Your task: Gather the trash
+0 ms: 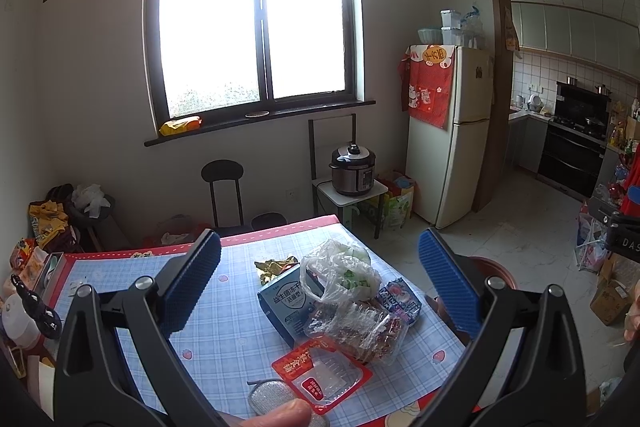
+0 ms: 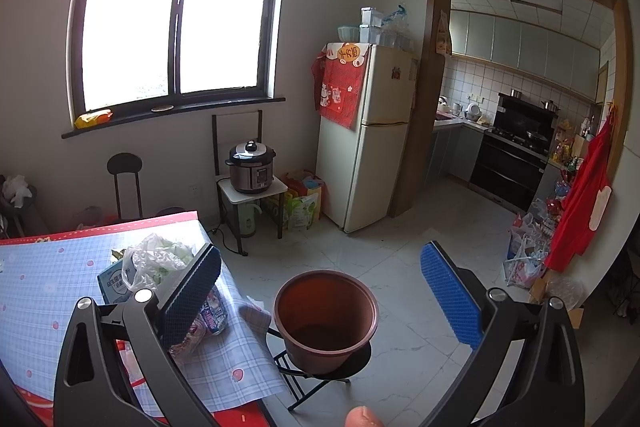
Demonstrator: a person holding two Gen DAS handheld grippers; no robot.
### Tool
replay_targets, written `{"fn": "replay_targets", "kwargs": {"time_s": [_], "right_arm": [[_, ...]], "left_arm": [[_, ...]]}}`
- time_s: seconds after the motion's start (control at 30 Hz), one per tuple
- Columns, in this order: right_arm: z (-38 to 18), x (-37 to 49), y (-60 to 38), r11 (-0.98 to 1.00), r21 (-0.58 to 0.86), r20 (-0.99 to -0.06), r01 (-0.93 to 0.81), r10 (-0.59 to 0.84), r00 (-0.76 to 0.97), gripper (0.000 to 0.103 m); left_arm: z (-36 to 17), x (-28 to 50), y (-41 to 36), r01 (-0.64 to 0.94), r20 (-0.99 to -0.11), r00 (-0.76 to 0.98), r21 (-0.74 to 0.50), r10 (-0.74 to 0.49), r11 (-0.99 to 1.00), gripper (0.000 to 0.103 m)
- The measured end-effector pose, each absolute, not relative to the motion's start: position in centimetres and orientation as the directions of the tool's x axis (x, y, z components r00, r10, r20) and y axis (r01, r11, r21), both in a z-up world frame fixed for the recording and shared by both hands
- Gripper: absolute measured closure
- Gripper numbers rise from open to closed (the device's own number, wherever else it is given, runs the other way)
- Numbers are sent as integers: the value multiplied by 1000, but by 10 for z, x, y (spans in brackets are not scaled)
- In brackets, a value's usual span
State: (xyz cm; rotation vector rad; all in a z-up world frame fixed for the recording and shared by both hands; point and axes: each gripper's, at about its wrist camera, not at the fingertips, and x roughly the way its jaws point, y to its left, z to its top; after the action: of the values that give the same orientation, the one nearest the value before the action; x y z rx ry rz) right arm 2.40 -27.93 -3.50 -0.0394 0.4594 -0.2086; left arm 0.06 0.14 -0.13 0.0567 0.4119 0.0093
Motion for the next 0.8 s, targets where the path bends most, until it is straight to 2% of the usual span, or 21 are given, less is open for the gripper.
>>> {"fn": "replay_targets", "kwargs": {"time_s": [0.8], "right_arm": [[-31,23,-278,980,-88,-438,181,-201,876,5]], "left_arm": [[6,-5,11,-6,-401,916,49,25,999,5]]}}
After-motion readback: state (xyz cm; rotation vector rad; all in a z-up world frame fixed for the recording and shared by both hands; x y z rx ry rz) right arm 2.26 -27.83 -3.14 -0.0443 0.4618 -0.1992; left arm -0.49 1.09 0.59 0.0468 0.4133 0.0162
